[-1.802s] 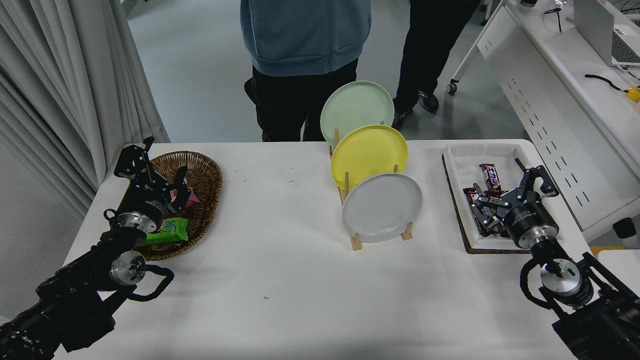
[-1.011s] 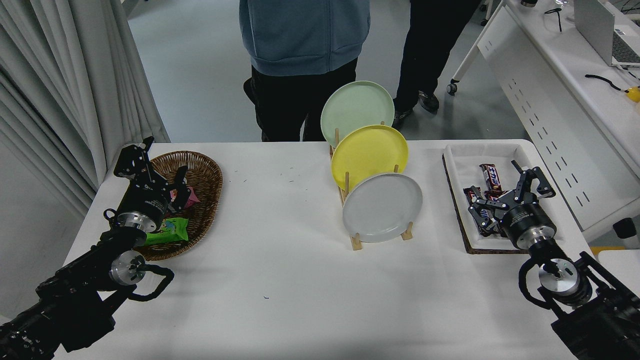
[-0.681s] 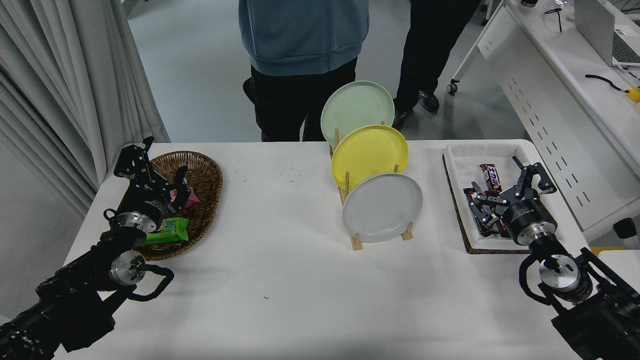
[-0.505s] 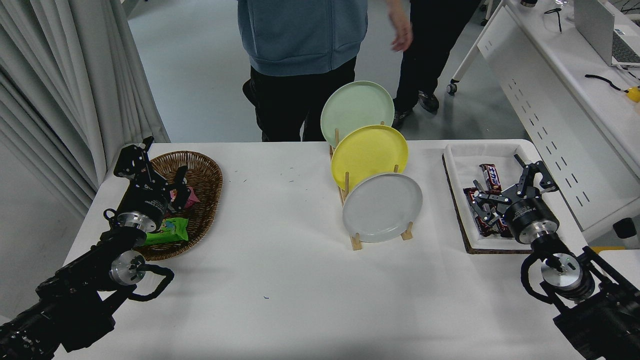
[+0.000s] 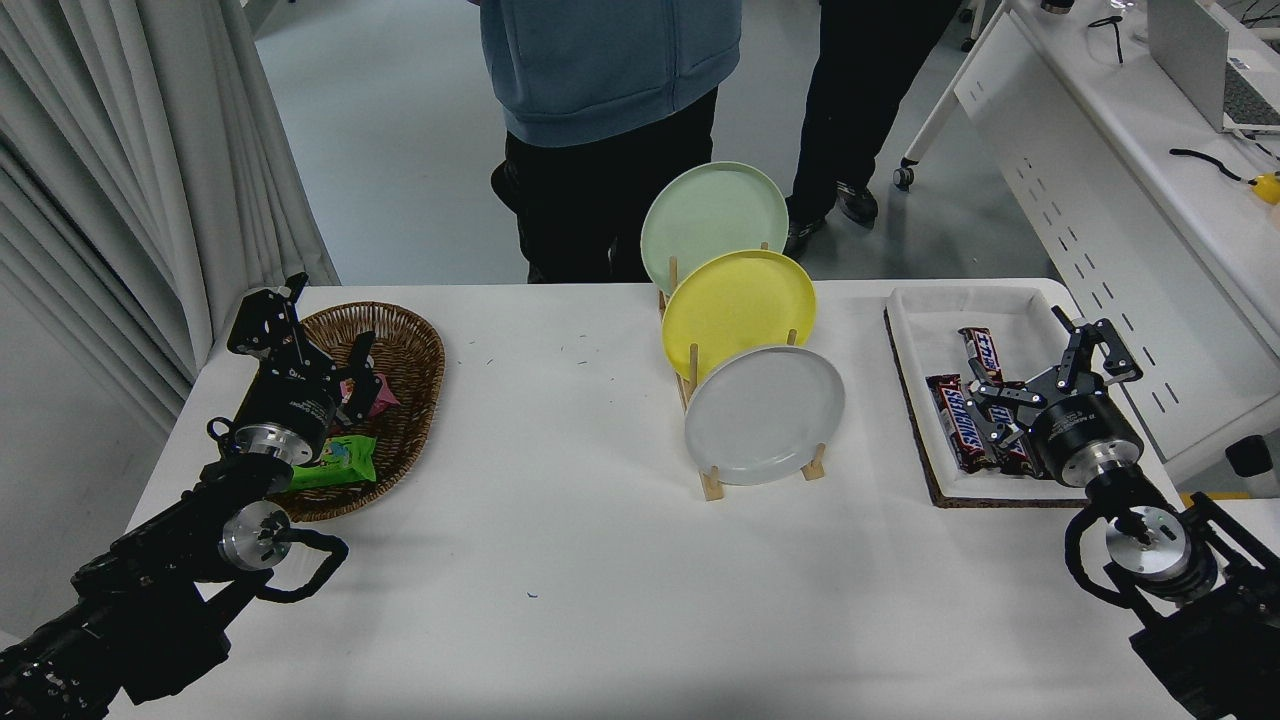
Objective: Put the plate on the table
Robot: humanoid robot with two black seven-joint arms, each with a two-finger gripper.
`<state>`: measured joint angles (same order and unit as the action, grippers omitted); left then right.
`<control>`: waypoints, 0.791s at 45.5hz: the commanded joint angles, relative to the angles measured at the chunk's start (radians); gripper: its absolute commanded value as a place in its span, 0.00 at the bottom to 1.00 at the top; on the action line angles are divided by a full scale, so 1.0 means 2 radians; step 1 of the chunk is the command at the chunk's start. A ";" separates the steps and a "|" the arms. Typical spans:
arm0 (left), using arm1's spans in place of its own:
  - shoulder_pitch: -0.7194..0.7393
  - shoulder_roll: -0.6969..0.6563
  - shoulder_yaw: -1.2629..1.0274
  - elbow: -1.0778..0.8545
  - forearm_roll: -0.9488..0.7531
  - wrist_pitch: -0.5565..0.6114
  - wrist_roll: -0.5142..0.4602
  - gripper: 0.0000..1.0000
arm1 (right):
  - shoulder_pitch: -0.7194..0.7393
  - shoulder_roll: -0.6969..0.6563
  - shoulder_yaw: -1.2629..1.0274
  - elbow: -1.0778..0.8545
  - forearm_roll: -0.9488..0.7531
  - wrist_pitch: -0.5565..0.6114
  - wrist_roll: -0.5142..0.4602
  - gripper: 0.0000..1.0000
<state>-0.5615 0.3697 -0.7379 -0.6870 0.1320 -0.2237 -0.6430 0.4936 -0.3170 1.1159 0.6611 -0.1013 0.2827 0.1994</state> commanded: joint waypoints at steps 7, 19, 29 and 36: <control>0.000 0.000 0.000 0.000 0.000 0.000 0.000 1.00 | 0.033 -0.053 -0.072 -0.005 0.000 -0.004 -0.002 0.99; 0.000 0.000 0.000 0.000 0.000 0.000 0.000 1.00 | 0.116 -0.091 -0.161 -0.044 -0.002 -0.005 -0.003 0.99; 0.000 0.000 0.000 0.000 0.000 0.000 0.000 1.00 | 0.183 -0.144 -0.371 -0.054 -0.004 0.000 -0.003 0.99; 0.000 0.000 0.000 0.000 0.000 0.000 0.000 1.00 | 0.216 -0.151 -0.432 -0.055 -0.003 0.001 -0.003 0.99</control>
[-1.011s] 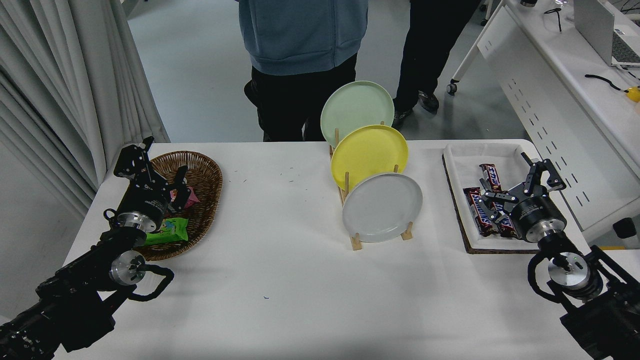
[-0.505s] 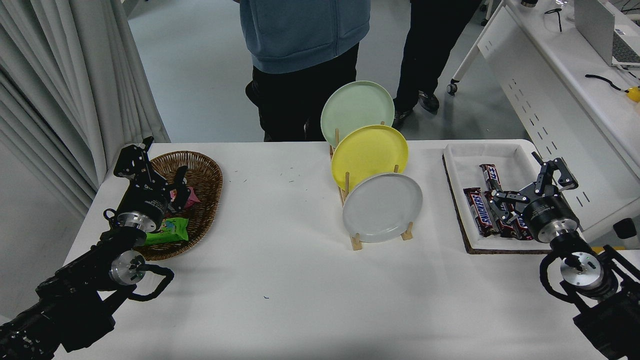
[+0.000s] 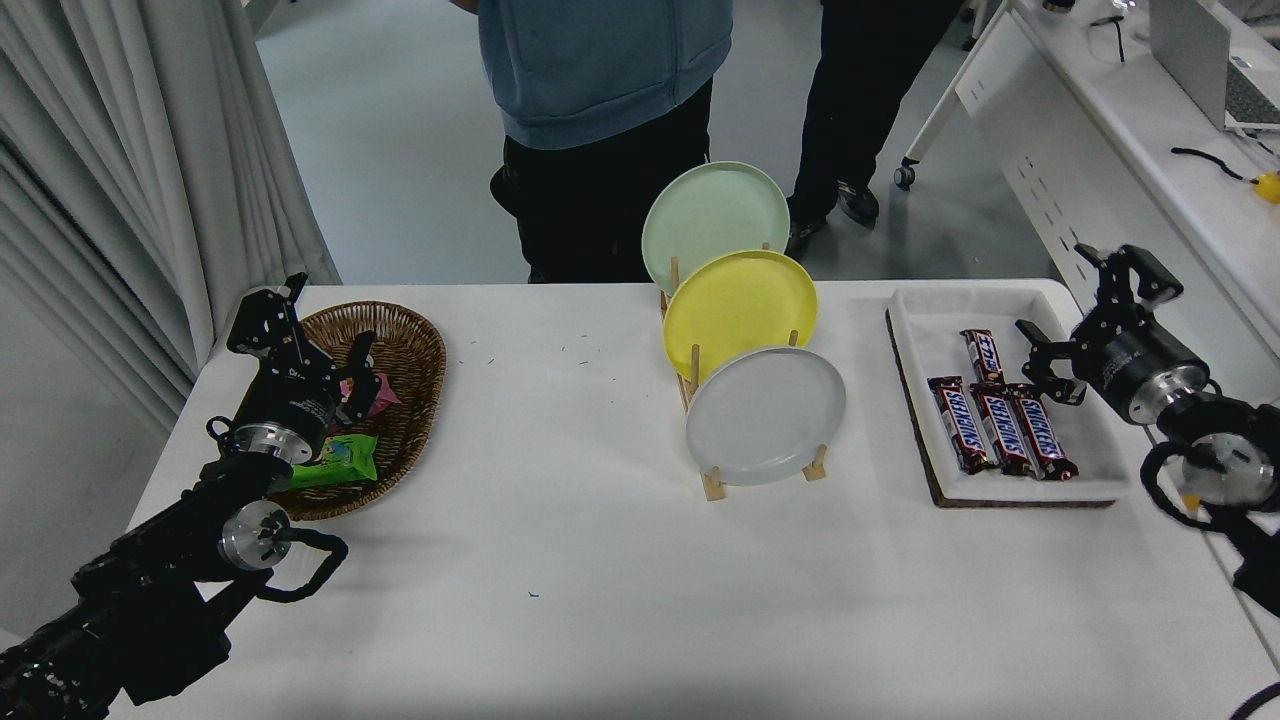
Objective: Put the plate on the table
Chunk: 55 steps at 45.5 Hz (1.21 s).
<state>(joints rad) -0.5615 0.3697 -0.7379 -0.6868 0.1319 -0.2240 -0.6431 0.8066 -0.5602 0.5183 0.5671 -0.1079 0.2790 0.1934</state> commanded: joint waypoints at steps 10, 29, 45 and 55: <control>0.000 0.000 0.000 0.000 0.000 0.000 0.000 1.00 | 0.084 -0.053 -0.180 -0.007 -0.005 0.005 -0.001 0.99; 0.000 0.000 0.000 0.001 0.000 0.000 0.000 1.00 | 0.164 -0.093 -0.361 -0.002 -0.004 0.084 -0.002 0.99; 0.000 0.000 0.000 0.000 0.000 0.000 0.000 1.00 | 0.167 -0.073 -0.373 -0.004 -0.009 0.100 -0.123 0.99; 0.000 0.000 0.000 0.001 0.000 0.000 0.000 1.00 | 0.219 -0.073 -0.364 0.001 0.002 0.101 -0.137 0.99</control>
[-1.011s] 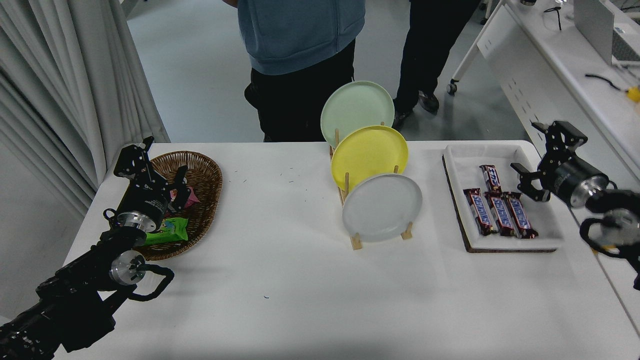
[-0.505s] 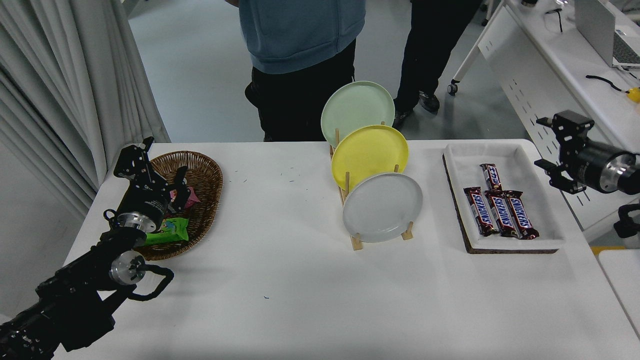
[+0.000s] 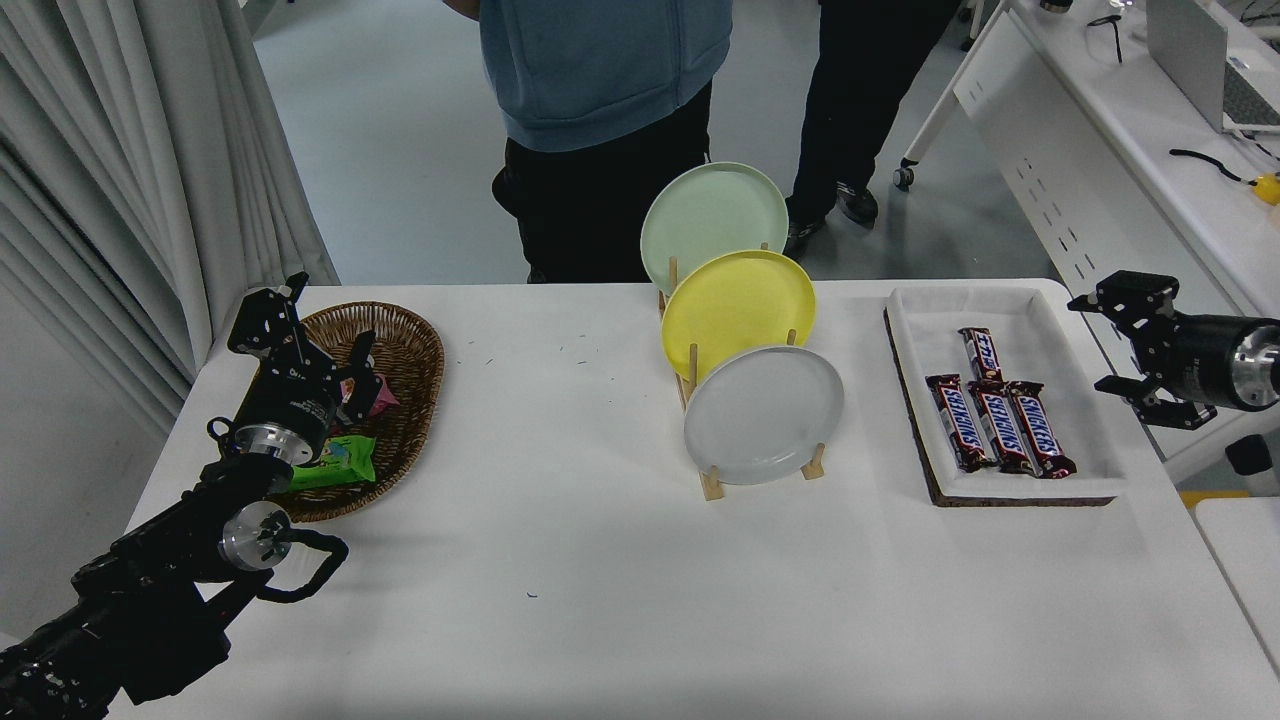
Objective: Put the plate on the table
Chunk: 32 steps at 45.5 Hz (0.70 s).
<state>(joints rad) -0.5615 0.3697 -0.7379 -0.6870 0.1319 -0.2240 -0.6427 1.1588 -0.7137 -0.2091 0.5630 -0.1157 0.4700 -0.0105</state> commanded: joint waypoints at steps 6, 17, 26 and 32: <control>0.000 0.000 0.000 0.001 0.000 0.000 0.000 1.00 | 0.067 0.003 -0.002 0.021 0.012 0.019 -0.034 0.99; 0.000 0.000 0.000 0.000 0.000 0.001 0.000 1.00 | 0.079 0.002 0.002 0.033 0.019 0.014 -0.035 0.99; 0.000 0.000 0.000 0.001 0.000 0.000 0.000 1.00 | 0.070 -0.001 0.025 0.106 0.102 0.005 -0.038 0.99; 0.000 0.000 0.000 0.000 0.000 0.000 0.000 1.00 | 0.073 -0.004 0.003 0.183 0.127 -0.092 -0.038 0.99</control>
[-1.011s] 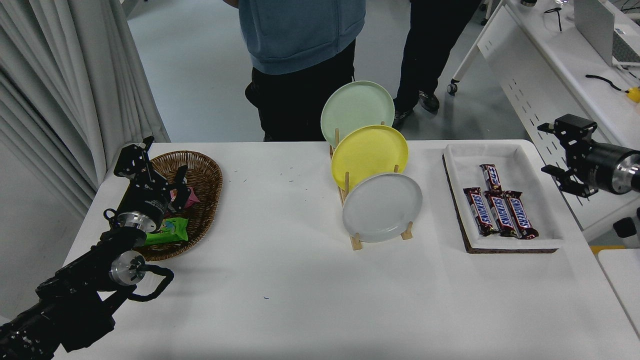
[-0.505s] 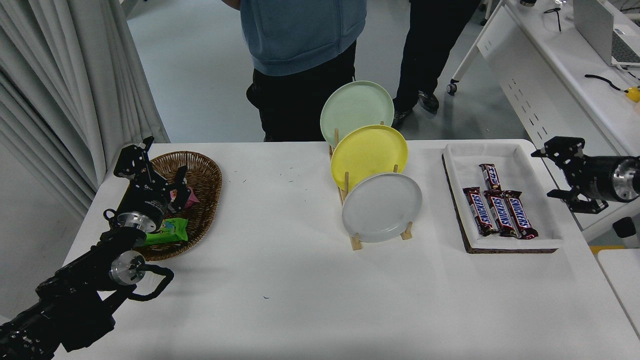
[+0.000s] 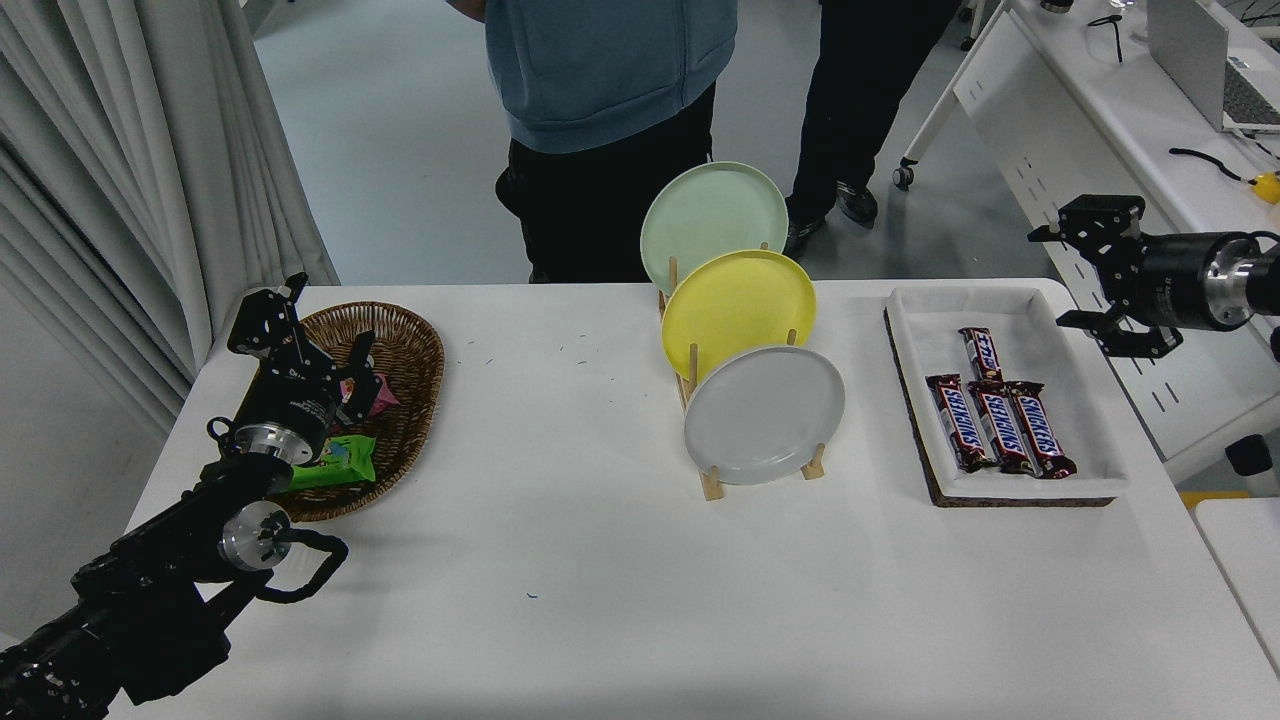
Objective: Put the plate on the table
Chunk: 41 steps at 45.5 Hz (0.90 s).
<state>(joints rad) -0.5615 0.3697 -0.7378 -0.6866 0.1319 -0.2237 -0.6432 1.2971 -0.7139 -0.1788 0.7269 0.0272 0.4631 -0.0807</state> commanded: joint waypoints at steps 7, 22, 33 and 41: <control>0.000 0.000 0.000 0.000 0.000 0.000 0.000 1.00 | 0.025 -0.012 -0.031 0.186 0.058 -0.197 -0.003 0.99; 0.000 0.000 0.000 0.000 0.000 0.000 0.000 1.00 | 0.026 0.012 -0.023 0.278 0.140 -0.369 -0.003 0.99; 0.000 0.000 0.000 0.000 0.000 0.000 0.000 1.00 | 0.020 0.069 -0.023 0.276 0.167 -0.413 -0.003 0.99; 0.000 0.000 0.000 0.000 0.000 0.000 0.000 1.00 | -0.014 0.124 0.007 0.249 0.161 -0.412 -0.002 0.99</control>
<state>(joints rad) -0.5614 0.3697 -0.7378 -0.6871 0.1319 -0.2237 -0.6427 1.3259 -0.5903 -0.2159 1.2556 0.3287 -0.3080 -0.0854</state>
